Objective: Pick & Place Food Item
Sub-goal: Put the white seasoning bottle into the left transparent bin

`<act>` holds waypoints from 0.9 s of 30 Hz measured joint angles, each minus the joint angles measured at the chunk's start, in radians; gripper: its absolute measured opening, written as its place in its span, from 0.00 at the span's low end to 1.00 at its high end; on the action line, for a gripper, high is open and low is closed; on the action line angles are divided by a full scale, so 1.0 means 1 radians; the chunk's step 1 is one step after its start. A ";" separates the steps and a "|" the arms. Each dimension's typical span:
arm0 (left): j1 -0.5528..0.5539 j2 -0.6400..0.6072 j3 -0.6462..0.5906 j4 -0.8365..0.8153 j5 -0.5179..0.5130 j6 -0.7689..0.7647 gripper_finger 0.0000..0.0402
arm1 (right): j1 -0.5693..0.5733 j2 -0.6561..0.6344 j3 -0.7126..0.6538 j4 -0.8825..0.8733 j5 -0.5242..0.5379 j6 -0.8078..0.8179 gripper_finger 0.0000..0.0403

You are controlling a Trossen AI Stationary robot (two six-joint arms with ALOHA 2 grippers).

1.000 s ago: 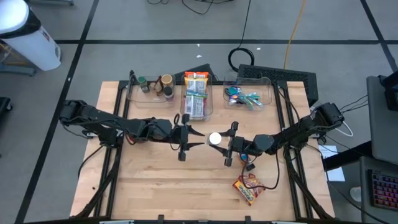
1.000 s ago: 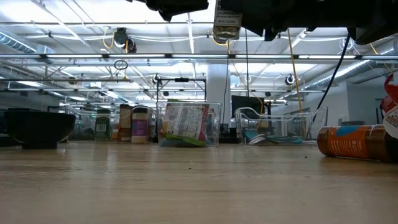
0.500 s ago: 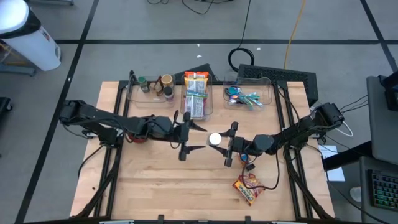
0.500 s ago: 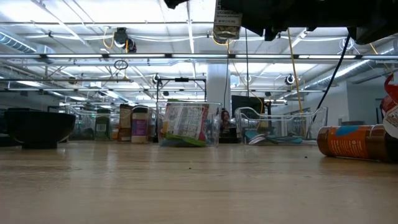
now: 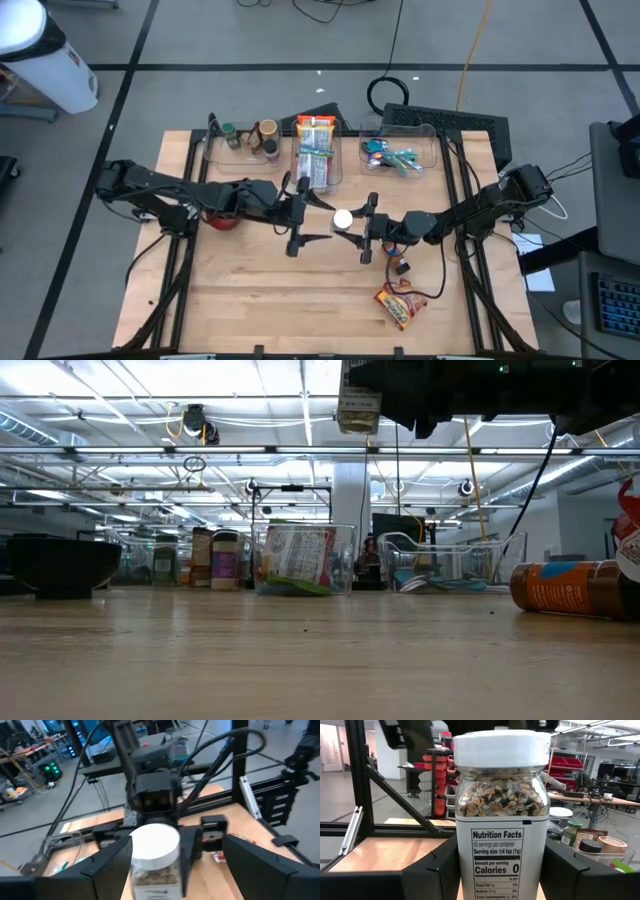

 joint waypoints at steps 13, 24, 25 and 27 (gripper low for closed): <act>0.040 0.050 0.040 0.001 -0.003 -0.026 0.76 | -0.033 0.000 0.000 -0.018 -0.054 0.039 0.48; 0.058 0.190 0.225 -0.199 -0.004 -0.008 0.76 | -0.037 0.000 0.002 -0.059 -0.056 0.052 0.48; 0.059 0.211 0.250 -0.221 -0.004 -0.007 0.76 | -0.037 0.000 0.002 -0.059 -0.056 0.052 0.48; 0.061 0.240 0.291 -0.299 -0.004 -0.004 0.76 | -0.037 0.000 0.002 -0.064 -0.054 0.053 0.48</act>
